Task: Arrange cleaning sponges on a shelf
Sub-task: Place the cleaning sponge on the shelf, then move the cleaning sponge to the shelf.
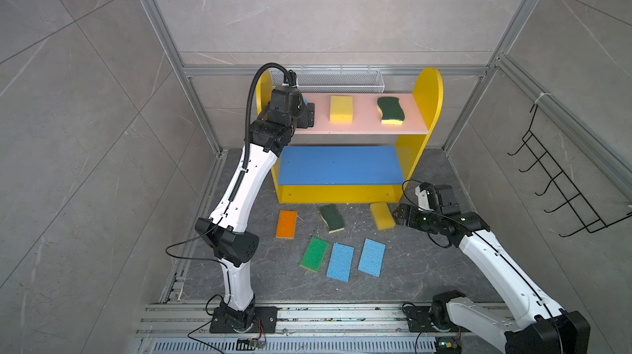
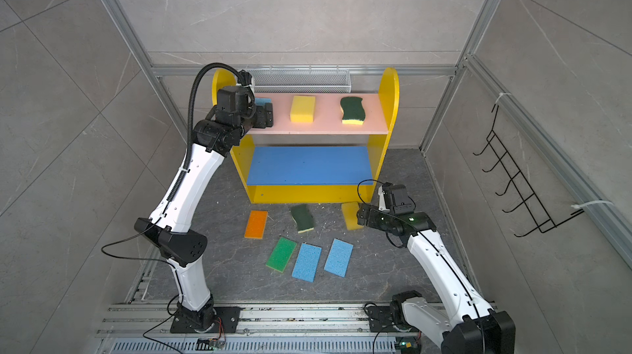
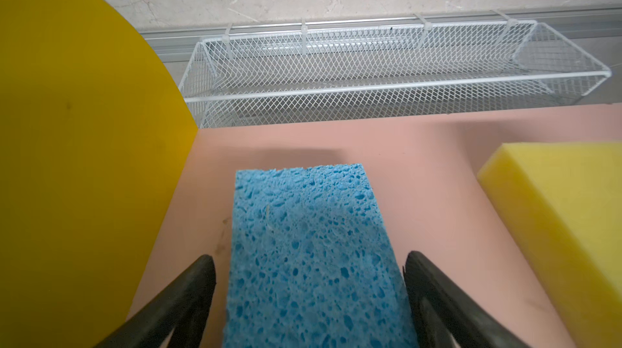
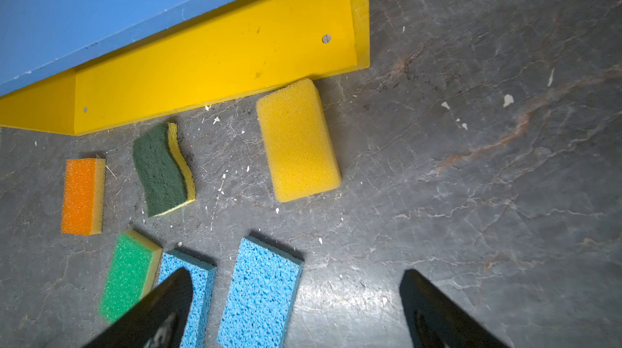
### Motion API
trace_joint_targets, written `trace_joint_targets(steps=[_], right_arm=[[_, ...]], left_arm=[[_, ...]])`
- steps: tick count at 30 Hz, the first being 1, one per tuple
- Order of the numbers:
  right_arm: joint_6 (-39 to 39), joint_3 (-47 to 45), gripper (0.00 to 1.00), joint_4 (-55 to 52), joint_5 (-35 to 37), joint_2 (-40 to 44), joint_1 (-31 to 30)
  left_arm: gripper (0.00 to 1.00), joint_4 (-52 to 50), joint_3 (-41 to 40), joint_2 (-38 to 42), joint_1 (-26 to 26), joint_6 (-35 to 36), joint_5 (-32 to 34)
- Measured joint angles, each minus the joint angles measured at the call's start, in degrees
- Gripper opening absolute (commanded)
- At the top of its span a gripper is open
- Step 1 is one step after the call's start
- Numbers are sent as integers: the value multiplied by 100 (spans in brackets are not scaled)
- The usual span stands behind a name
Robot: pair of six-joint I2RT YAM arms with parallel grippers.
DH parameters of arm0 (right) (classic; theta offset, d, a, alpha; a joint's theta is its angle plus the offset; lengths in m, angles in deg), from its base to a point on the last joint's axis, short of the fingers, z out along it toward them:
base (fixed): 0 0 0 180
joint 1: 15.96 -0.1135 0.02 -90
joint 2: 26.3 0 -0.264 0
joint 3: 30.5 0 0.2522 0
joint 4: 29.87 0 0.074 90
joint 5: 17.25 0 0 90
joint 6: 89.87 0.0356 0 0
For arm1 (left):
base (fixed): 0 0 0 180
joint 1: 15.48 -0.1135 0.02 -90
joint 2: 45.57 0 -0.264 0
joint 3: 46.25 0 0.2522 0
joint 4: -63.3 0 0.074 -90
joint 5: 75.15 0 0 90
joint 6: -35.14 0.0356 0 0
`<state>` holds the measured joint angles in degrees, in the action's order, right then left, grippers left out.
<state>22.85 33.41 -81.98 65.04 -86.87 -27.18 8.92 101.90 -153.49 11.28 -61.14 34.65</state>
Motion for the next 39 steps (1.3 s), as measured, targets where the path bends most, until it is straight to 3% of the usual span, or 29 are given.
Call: trace_joint_targets(steps=[14, 24, 39], right_arm=[[20, 0, 98, -81, -116, 267, 0], [63, 0, 98, -87, -192, 474, 0], [66, 0, 98, -216, -216, 682, 0]], left_arm=[[89, -138, -197, 476, 225, -140, -177], [90, -625, -481, 730, 776, -260, 448], [74, -782, -570, 772, 813, -365, 925]])
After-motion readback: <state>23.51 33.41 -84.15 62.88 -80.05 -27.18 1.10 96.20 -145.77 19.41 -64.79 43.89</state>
